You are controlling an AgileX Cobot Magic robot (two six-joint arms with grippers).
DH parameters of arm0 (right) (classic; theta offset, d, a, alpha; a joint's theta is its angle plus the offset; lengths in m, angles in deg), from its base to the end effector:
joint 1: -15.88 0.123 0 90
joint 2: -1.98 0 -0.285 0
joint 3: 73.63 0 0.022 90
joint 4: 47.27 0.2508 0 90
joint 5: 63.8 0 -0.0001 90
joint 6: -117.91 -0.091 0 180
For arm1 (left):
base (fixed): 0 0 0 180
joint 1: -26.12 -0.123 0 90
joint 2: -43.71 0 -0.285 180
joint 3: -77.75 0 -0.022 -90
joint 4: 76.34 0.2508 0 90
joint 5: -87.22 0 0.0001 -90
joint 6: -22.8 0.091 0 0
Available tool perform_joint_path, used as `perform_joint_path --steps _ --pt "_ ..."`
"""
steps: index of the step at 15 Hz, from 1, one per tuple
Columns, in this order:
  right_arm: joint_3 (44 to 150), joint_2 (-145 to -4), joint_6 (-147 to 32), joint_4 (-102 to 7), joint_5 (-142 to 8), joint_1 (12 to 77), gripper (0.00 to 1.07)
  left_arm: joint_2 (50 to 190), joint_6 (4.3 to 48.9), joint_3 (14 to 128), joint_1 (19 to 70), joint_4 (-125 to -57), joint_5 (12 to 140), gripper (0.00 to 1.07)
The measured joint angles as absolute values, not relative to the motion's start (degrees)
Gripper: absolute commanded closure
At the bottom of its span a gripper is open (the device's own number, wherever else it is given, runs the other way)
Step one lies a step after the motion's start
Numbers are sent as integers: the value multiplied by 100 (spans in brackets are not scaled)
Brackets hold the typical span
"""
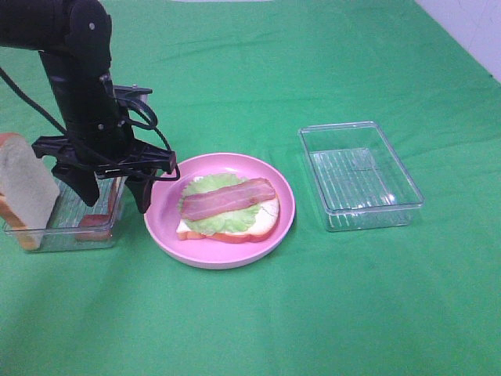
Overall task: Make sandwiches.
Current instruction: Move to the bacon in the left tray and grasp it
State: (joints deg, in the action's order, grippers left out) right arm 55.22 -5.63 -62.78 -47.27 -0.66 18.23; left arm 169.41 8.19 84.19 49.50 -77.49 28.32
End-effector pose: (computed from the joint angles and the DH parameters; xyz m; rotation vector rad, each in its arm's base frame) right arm -0.0023 -0.0001 0.2615 -0.0308 2.1275 0.0313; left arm 0.3653 -0.1596 0.1601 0.2226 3.1086 -0.0419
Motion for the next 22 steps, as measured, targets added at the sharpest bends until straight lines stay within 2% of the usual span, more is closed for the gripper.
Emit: perform_joint_path --steps 7,12,14,22 --pt "5522 -563 -6278 -4727 -66 1823 11 16941 819 8419 4950 -7715 2924 43" --pt "5522 -563 -6278 -4727 -66 1823 11 16941 819 8419 4950 -7715 2930 97" --pt "5522 -563 -6278 -4727 -66 1823 11 16941 819 8419 4950 -7715 2930 107" --pt "5522 -563 -6278 -4727 -66 1823 11 16614 819 8419 4950 -7709 2700 107"
